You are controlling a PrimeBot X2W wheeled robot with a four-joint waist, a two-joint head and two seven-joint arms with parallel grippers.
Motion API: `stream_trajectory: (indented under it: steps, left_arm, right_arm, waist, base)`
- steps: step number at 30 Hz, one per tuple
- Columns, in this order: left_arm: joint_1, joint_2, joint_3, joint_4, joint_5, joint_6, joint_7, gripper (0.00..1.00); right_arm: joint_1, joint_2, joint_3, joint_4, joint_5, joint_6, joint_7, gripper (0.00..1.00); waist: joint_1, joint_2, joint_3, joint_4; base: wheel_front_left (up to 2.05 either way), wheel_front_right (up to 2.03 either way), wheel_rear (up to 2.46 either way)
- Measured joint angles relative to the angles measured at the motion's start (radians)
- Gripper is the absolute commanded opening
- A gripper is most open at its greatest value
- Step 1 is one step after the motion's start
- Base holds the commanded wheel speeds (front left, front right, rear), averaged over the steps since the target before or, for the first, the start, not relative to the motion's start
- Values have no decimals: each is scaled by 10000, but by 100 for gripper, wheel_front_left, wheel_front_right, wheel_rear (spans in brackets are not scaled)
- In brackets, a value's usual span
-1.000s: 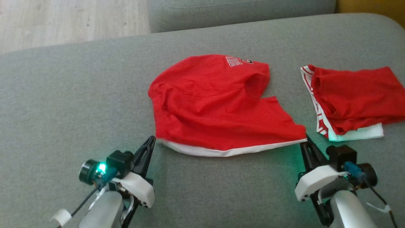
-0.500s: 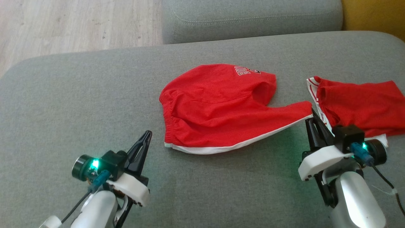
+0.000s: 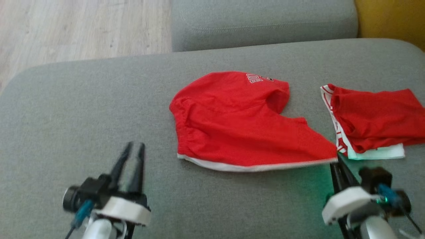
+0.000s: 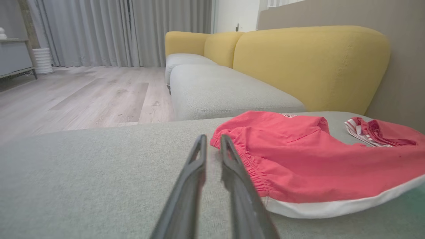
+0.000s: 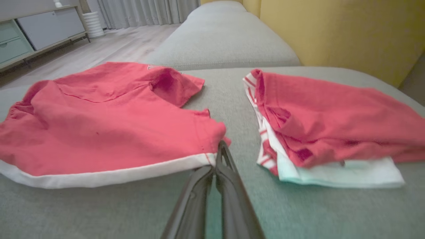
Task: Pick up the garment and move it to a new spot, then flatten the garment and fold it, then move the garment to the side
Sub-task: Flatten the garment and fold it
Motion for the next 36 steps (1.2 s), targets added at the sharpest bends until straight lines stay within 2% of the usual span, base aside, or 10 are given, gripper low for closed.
stream_trajectory:
  steps: [1, 5, 9, 16, 24, 28, 36]
  left_arm:
    - [227, -69, 173, -165, 4, 33, 0, 100]
    - [886, -349, 686, -746, 8, 194, 0, 100]
    - [1347, -644, 1208, -1383, 146, 178, 0, 100]
    - [1935, -1041, 1632, -1755, 581, -146, 0, 100]
    - [2031, -1214, 1835, -1659, 849, -416, 0, 100]
    - [1736, -1204, 1567, -1124, 963, -529, -2, 100]
    - [208, -911, 27, 838, 1058, -685, 635, 100]
  right_arm:
    - [174, 0, -48, 38, 79, 0, -86, 100]
    - [604, 4, -52, 167, 489, 0, -489, 100]
    - [631, 12, -199, -4, 918, 0, -1152, 100]
    - [820, 13, -38, -420, 1246, 0, -1542, 100]
    - [937, 15, -6, -510, 1229, 0, -1544, 100]
    - [866, 15, 0, -568, 1110, 0, -1547, 100]
    - [477, 15, 92, -560, 1066, 0, -1569, 100]
  waist:
    - [0, 0, -46, -15]
    - [0, 0, -232, -42]
    - [-1, 0, -371, -60]
    - [-1, 0, -428, -36]
    - [-1, 0, -312, -145]
    - [0, 0, -30, -233]
    - [1, 0, 594, -498]
  base:
    - [0, 0, 0]
    - [0, 0, 0]
    - [0, 0, 0]
    - [0, 0, 0]
    - [0, 0, 0]
    - [0, 0, 0]
    - [0, 0, 0]
